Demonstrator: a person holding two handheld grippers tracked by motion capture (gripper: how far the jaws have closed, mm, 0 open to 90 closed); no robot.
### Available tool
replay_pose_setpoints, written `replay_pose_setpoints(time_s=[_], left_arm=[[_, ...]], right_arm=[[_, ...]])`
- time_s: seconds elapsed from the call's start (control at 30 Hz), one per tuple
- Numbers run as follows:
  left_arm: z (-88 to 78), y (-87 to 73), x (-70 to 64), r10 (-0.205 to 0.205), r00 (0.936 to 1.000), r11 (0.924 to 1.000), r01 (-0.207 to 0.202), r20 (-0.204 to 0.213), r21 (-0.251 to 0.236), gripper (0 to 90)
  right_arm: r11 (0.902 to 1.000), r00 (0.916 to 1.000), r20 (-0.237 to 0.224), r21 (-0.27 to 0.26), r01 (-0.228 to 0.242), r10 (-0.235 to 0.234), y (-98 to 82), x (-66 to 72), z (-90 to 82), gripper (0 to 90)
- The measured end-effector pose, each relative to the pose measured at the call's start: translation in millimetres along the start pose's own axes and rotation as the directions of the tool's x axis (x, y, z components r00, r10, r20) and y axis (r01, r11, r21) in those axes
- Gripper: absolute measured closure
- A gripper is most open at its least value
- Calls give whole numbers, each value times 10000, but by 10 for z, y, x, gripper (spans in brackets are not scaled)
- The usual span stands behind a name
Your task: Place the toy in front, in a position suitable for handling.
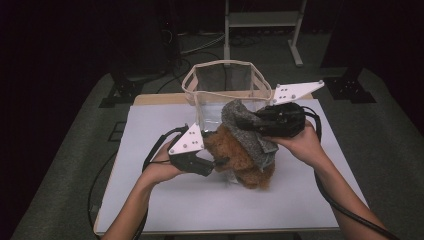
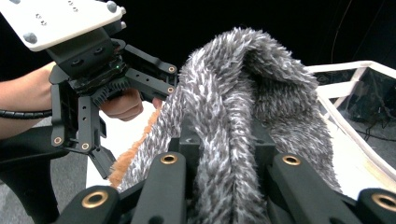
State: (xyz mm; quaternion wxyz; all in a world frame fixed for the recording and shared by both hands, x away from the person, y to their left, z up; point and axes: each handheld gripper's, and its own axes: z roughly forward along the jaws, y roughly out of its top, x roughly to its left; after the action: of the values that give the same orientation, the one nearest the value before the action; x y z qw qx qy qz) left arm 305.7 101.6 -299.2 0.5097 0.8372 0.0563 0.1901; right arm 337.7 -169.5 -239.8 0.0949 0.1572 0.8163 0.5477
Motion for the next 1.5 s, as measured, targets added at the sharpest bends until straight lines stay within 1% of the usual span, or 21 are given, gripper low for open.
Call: replay_pose_setpoints(time_s=[0.07,0.2,0.27,0.33,0.37,0.43,0.6,0.7,0.8,0.9,1.0,1.1,1.13,1.17,1.2,1.23,1.3,1.33,1.37,1.47,1.5], left_arm=[[3,39,12,27,10000,10000,-27,12,46,274],[-13,94,26,-80,10000,9999,80,37,-111,213],[-6,124,25,-82,9999,10000,82,65,5,193],[-14,115,24,-24,10000,9997,23,46,254,242],[-16,102,26,-88,9999,9996,86,76,253,277],[-30,79,25,-128,9998,9995,123,147,305,311],[-33,72,32,-144,9999,9993,142,49,348,317],[-45,44,51,-208,9998,9992,208,21,351,313],[-81,8,65,-239,9997,9989,241,-60,413,303],[-159,-10,64,-166,9997,9989,173,-159,445,270],[-276,-36,68,-95,9995,9994,105,-313,325,247],[-371,-64,60,-167,9992,9999,168,-355,27,242],[-373,-82,55,-203,9991,9997,207,-368,90,247],[-366,-122,51,-98,9985,9992,118,-546,372,246],[-360,-203,55,-129,9971,9976,179,-745,667,245],[-369,-287,77,-316,9962,9965,377,-807,752,236],[-416,-449,129,-718,9916,9930,812,-1078,852,237],[-457,-561,160,-1001,9860,9891,1132,-1334,944,237],[-486,-624,176,-1146,9830,9867,1294,-1436,987,236],[-572,-843,203,-1658,9725,9782,1832,-1635,978,237],[-590,-899,204,-1698,9714,9765,1885,-1659,1045,237]], right_arm=[[10000,10000,17,18,-65,65,-16,-18,4,732],[9998,9999,-116,161,-84,86,-19,-14,62,733],[9996,9998,-164,279,64,-59,6,15,121,733],[9986,9996,-148,469,236,-229,32,50,170,733],[9977,9991,-76,532,415,-411,46,62,175,732],[9975,9986,-71,481,520,-517,75,81,144,732],[9981,9983,223,307,526,-533,86,64,5,732],[9991,9992,331,353,231,-243,14,13,-78,732],[9996,9995,303,289,-16,7,-66,-30,-100,732],[9995,9997,110,222,-211,208,-146,-59,-41,733],[9993,9994,-98,144,-336,337,-187,-59,53,733],[9988,9994,-216,409,-274,283,-220,-43,196,733],[9977,9992,-279,624,-265,283,-248,-34,279,733],[9964,9992,-299,806,-249,273,-271,-27,340,733],[9936,9992,-304,1114,-206,241,-312,-17,426,732],[9906,9992,-334,1353,-193,240,-375,-11,529,732],[9854,9990,-312,1682,-268,325,-471,-31,651,732],[9825,9993,-225,1847,-248,295,-508,-46,689,732],[9769,9995,-128,2122,-246,279,-574,-68,743,730],[9694,9988,-59,2414,-455,483,-712,-128,805,730],[9688,9979,-72,2406,-601,637,-755,-148,811,730]])
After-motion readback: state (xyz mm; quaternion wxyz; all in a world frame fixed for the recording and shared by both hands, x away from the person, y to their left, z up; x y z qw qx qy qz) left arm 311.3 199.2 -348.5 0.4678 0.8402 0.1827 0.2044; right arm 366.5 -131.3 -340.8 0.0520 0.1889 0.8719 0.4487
